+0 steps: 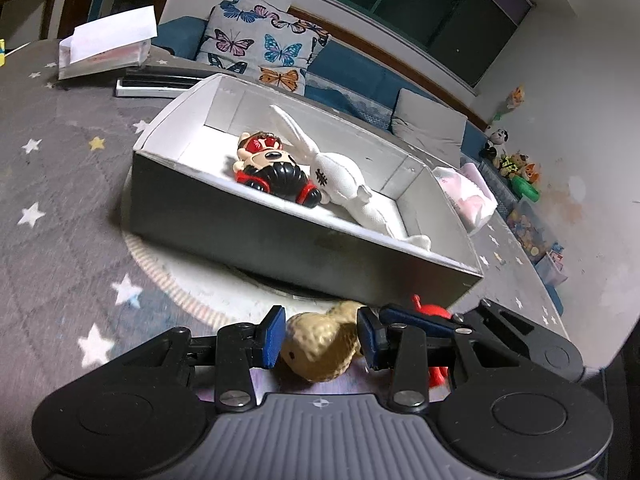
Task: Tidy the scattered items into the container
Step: 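Move the left gripper to the tan peanut toy and grasp it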
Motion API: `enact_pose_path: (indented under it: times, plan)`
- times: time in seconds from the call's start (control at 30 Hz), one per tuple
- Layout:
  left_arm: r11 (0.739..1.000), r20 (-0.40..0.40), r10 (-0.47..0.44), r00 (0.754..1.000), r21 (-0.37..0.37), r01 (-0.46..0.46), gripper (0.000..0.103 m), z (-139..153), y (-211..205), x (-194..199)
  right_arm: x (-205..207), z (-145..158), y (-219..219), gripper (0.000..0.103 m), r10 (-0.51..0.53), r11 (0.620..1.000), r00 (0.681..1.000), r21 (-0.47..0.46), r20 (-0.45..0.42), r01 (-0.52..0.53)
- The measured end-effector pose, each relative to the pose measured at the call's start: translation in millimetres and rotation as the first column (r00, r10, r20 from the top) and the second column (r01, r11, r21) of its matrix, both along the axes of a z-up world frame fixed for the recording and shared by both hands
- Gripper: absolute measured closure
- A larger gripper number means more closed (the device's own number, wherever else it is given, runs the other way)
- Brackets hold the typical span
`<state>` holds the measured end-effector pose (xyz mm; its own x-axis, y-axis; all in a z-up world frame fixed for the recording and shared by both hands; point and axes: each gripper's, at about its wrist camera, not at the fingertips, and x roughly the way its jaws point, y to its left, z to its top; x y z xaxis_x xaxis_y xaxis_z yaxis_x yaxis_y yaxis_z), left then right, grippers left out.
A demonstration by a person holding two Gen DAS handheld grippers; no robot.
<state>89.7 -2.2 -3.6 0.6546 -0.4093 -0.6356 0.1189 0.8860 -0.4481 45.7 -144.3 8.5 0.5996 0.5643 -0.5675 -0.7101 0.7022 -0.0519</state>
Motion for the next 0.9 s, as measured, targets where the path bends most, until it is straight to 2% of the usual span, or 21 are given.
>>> enact_pose_path:
  times: [0.23, 0.37, 0.5, 0.9]
  plan:
    - [0.998, -0.04, -0.051, 0.998, -0.046, 0.049, 0.061, 3.2, -2.9, -19.8, -7.8, 2.7, -6.8, 0.024, -0.014, 1.0, 1.0, 0.028, -0.004, 0.014]
    - [0.997, -0.009, -0.063, 0.998, -0.039, 0.062, 0.061, 10.3, -3.7, -25.1, -12.2, 2.6, -11.2, 0.024, -0.039, 0.999, 0.999, 0.017, 0.005, 0.039]
    - [0.999, 0.022, -0.051, 0.998, -0.01, 0.051, 0.061, 14.4, -2.4, -19.0, -12.9, -1.3, -14.3, 0.024, -0.06, 0.998, 0.998, -0.003, 0.005, 0.06]
    - [0.997, -0.03, -0.08, 0.996, -0.024, 0.079, 0.061, 3.2, -6.0, -0.3, 2.6, -9.7, -2.6, 0.027, -0.047, 0.997, 0.999, -0.066, -0.007, 0.046]
